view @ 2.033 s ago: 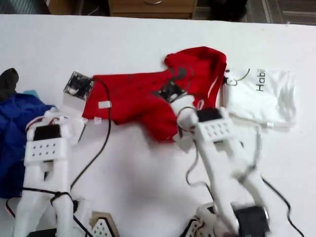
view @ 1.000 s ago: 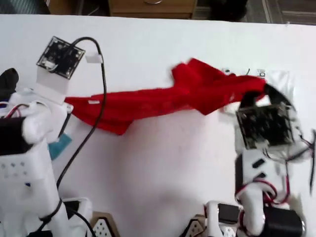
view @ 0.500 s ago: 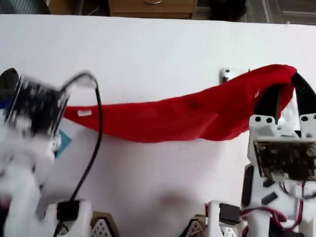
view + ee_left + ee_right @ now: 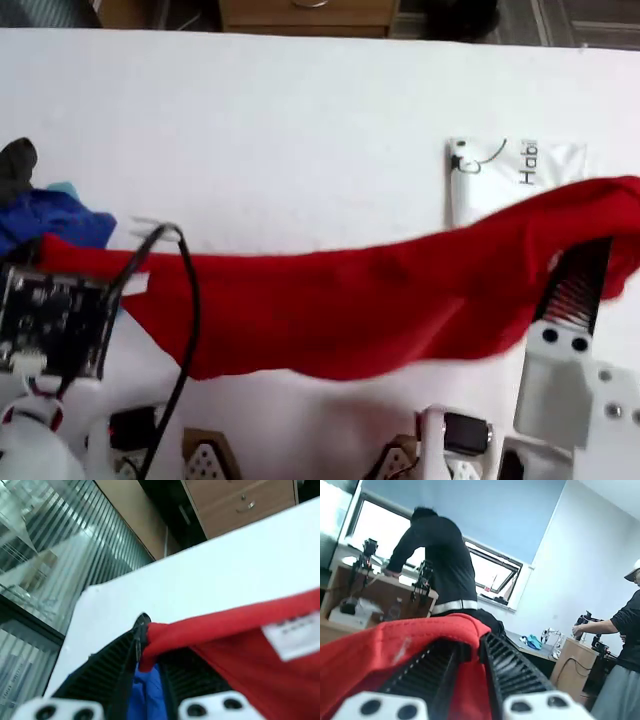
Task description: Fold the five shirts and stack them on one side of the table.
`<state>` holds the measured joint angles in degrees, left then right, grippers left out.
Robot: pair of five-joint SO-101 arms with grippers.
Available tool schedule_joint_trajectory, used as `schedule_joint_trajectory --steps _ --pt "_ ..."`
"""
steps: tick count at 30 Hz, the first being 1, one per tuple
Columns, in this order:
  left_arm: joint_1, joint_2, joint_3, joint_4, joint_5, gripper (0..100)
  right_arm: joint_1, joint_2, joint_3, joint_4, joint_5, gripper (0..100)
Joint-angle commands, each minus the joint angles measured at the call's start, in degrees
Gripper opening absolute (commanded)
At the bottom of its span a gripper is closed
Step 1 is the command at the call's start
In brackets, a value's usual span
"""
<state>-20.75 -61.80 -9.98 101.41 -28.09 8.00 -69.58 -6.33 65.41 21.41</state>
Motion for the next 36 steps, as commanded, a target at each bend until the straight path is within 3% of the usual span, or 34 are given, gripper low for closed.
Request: schedule_joint_trajectory --steps 1,12,19,28,36 --pt "-0.4 0.3 -5.0 0.8 -0.3 3 0.1 0.3 -2.8 2.2 -2.6 2.0" --pt "-0.4 0.1 -5.8 0.9 1.4 3 0.1 -0.4 -3.3 6.0 -3.6 2.0" --pt "-0.4 -4.2 -4.3 0.9 2.1 3 0.0 0.1 -14.4 11.7 -3.7 2.0" --pt "-0.4 -7.1 0.4 0.8 2.1 3 0.0 0.4 -15.1 14.3 -6.1 2.0" --pt "-0.4 -1.7 8.0 -2.7 2.1 3 -2.5 13.9 -15.2 12.6 -8.2 2.0"
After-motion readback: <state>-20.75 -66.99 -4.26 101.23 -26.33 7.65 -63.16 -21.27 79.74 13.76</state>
